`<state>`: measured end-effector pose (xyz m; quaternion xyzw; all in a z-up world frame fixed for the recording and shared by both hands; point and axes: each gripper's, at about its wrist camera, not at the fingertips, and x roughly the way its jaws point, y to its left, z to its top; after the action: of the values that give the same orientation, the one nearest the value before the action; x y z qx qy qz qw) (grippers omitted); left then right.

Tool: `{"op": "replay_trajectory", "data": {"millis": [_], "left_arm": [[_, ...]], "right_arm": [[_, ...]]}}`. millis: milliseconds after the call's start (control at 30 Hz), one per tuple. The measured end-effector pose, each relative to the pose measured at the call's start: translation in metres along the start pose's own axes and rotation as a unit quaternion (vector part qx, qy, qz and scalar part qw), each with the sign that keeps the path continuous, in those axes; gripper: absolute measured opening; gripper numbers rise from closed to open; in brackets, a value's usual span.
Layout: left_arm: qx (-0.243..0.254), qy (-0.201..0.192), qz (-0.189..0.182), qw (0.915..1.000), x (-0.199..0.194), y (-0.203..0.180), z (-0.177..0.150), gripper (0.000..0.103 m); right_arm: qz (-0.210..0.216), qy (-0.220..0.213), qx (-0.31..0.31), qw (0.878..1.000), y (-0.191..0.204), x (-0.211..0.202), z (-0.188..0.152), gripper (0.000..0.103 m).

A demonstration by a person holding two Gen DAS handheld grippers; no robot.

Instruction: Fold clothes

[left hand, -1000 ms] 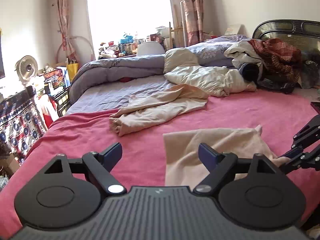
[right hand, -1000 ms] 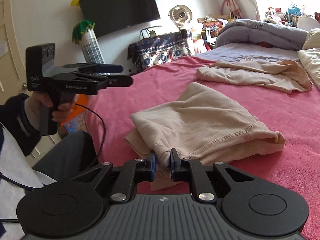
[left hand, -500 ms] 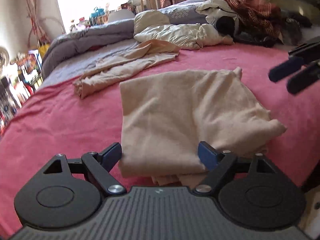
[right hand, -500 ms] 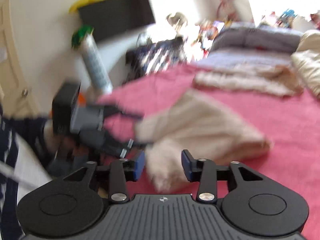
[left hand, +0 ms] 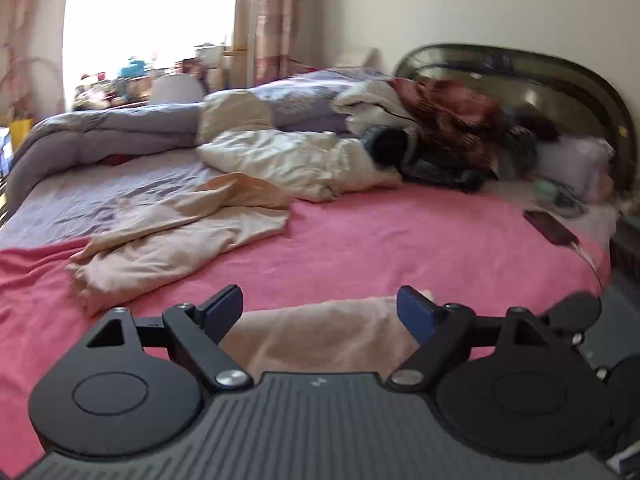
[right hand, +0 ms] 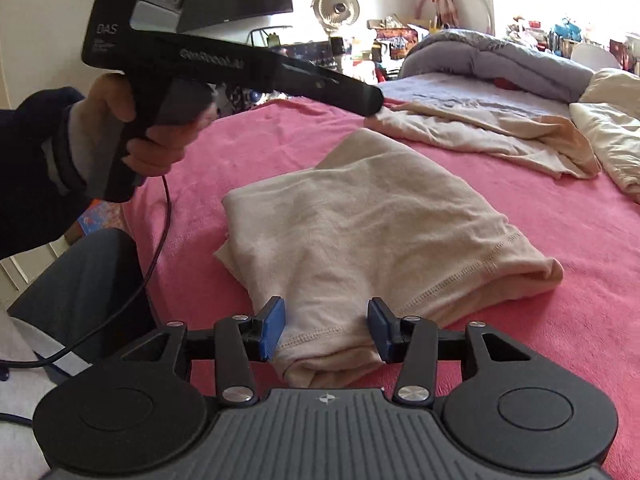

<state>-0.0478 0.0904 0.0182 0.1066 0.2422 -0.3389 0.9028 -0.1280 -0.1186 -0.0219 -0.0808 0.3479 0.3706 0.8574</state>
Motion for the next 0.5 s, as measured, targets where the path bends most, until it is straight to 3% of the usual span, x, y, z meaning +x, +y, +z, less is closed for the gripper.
{"op": "replay_trajectory", "data": {"millis": [67,200,300,433,500], "left_arm": [[0.048,0.027,0.001,0.9985,0.011,-0.004,-0.011,0.087],[0.033,0.111,-0.024,0.9930,0.017,0.018,-0.045,0.086],[0.000,0.115,-0.033,0.9928,-0.003,0.028,-0.065,0.088],[-0.052,0.119,-0.024,0.9912,-0.020,0.042,-0.080,0.090],[-0.073,0.117,-0.024,0.9901,-0.024,0.046,-0.085,0.090]], "right_arm": [[-0.007,0.002,-0.012,1.000,0.005,-0.015,0.001,0.047],[-0.043,-0.038,-0.045,0.997,0.004,-0.033,0.019,0.054],[-0.099,-0.082,-0.059,0.990,-0.011,-0.018,0.044,0.055],[-0.102,-0.113,-0.028,0.988,-0.033,0.028,0.069,0.055],[-0.102,-0.093,-0.025,0.990,-0.038,0.053,0.068,0.055]]}}
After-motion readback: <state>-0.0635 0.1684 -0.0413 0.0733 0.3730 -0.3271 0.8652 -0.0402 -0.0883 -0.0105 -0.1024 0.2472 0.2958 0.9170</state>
